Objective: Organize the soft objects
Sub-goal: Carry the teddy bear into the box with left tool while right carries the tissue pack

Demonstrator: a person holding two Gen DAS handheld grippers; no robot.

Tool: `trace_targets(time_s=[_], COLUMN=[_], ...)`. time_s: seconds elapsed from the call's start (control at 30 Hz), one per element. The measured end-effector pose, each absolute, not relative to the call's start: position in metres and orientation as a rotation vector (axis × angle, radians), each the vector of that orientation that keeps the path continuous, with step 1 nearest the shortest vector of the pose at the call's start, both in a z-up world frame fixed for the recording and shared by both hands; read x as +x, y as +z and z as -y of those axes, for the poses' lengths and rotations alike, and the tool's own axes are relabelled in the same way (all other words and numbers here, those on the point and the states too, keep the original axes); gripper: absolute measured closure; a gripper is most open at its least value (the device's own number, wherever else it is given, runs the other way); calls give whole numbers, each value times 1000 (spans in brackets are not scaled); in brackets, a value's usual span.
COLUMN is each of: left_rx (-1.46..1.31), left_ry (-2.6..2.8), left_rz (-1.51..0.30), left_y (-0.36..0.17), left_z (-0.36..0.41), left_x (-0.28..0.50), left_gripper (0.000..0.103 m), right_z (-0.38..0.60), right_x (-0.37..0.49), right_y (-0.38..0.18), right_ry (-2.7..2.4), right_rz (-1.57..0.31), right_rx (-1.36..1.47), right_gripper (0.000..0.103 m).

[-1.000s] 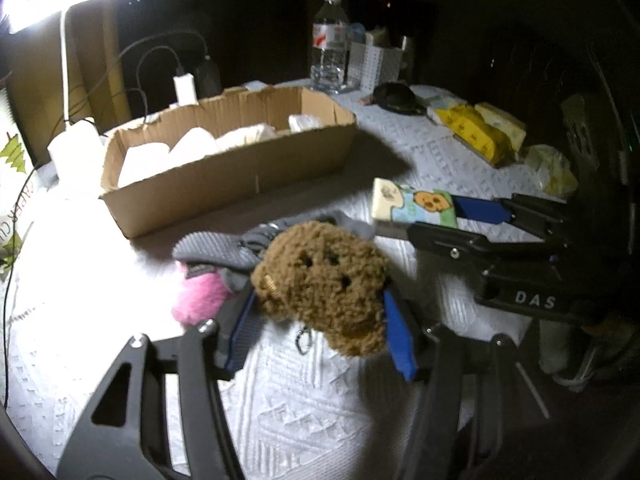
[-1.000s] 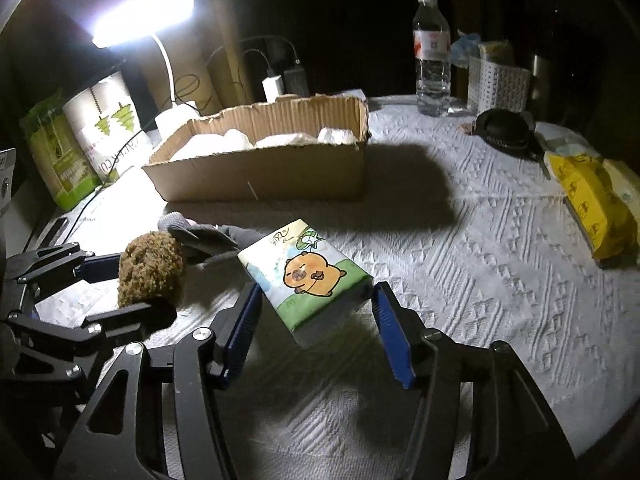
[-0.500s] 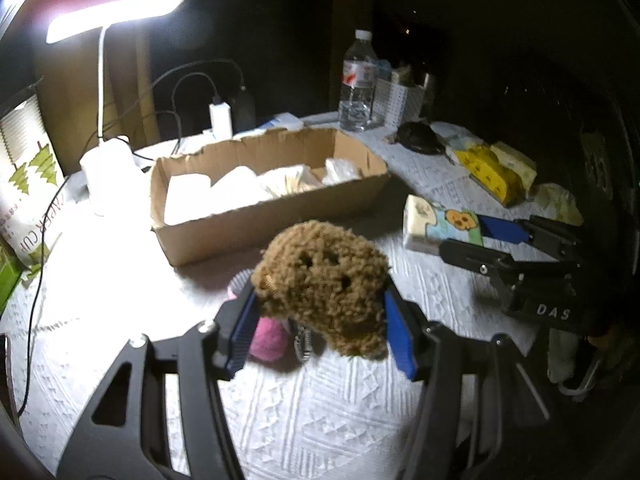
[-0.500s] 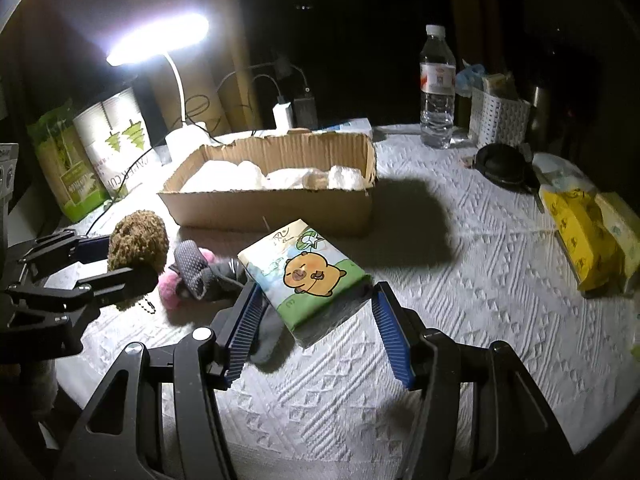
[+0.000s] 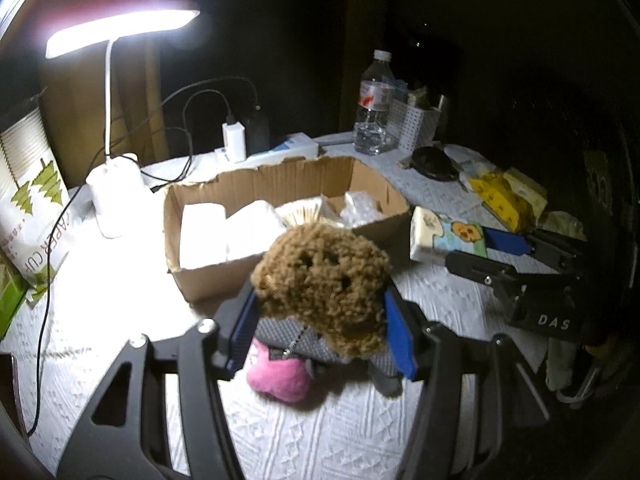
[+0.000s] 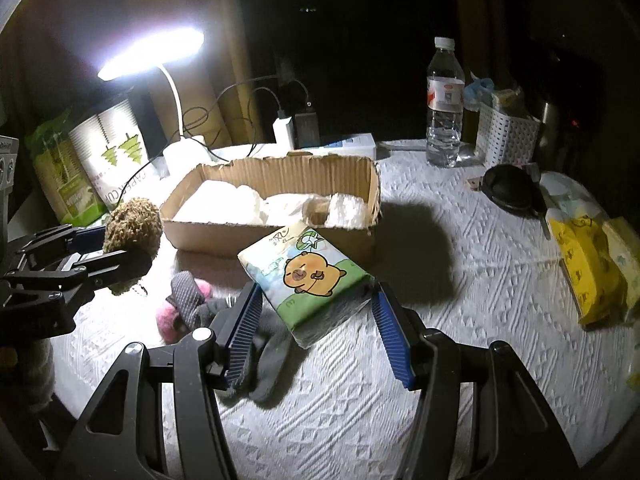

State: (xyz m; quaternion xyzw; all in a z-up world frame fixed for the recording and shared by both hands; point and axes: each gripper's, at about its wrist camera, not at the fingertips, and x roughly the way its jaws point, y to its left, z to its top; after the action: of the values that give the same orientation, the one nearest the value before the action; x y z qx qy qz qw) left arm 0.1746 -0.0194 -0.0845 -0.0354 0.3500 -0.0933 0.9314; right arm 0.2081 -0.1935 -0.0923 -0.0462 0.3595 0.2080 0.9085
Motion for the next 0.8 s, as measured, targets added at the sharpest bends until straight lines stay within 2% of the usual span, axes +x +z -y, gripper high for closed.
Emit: trace_targets(time_s=[0.8], left_rx=[-89], left_ry=[-148], left_rz=[-708], left_y=[-72], left_z=[23], left_x=[240], left_gripper=[45], right_z=[189], right_x=[274], right_y=[-84], right_ry=[470], right_rz=[-727], right_rx=[-87], right_gripper=[43])
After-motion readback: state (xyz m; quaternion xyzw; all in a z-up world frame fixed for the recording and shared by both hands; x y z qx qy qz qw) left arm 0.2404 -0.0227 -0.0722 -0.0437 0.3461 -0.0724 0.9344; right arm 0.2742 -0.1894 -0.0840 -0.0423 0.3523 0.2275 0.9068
